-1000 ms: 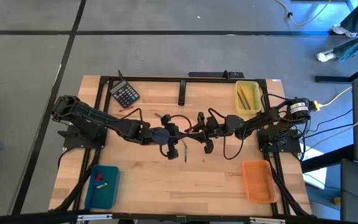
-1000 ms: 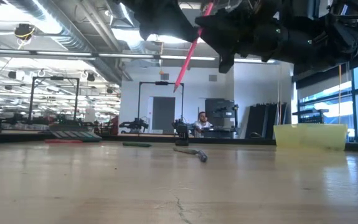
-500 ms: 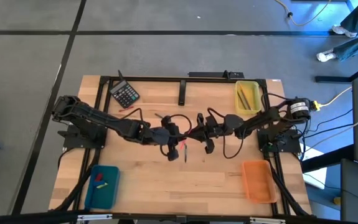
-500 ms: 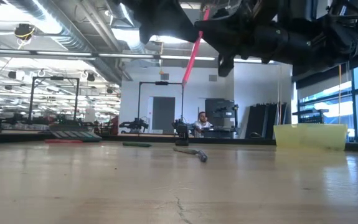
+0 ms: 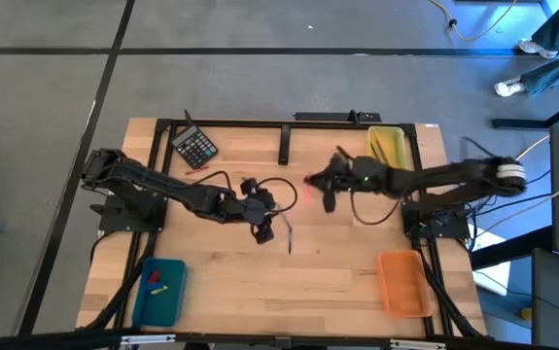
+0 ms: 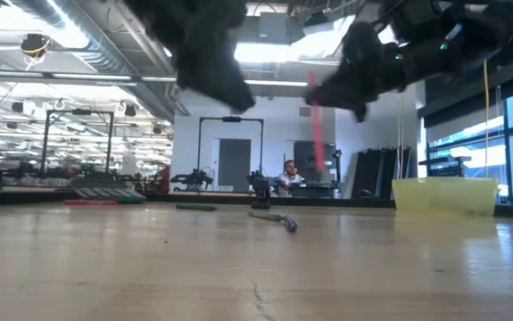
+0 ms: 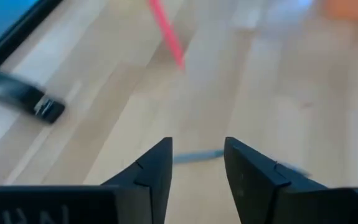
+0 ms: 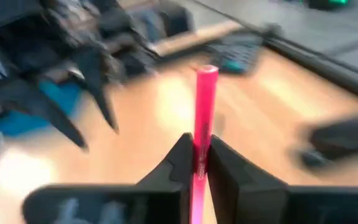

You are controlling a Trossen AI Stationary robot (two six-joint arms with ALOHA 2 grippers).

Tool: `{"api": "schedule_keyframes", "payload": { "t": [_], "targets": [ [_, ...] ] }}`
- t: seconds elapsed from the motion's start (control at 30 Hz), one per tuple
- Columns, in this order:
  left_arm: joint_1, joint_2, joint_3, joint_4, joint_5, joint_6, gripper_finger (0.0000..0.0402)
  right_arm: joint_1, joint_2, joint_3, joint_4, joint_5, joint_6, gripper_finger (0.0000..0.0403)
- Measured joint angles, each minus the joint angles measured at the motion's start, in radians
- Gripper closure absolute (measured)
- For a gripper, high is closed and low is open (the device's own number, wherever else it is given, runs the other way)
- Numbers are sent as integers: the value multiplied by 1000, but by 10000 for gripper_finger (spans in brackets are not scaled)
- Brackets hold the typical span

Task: Sort crayons/erasers/pens/pencils in bins
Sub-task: Put the pink pencil into the yellow bin

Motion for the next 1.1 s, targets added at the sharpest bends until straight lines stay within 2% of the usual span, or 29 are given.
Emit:
{"api": "schedule_keyframes", "payload": {
  "t": [0.1, 0.23, 0.33, 0.5, 0.73, 1.1],
  "targets": [
    [26, 0, -59, 20, -5, -27, 267, -47, -133, 64, -355, 231, -31, 366],
    [55, 0, -137, 63, -5, -86, 268, -117, -226, 180, -784, 563, 0, 364],
    [69, 0, -172, 96, -5, -111, 268, -191, -241, 258, -959, 682, 18, 364],
    [70, 0, -190, 111, -5, -125, 268, -359, -210, 284, -1033, 692, -27, 363],
    [55, 0, -190, 113, -4, -111, 268, -575, -107, 251, -1019, 617, -57, 362],
    [55, 0, -190, 113, -7, -96, 268, -712, 94, 247, -985, 452, -93, 350]
  ]
}}
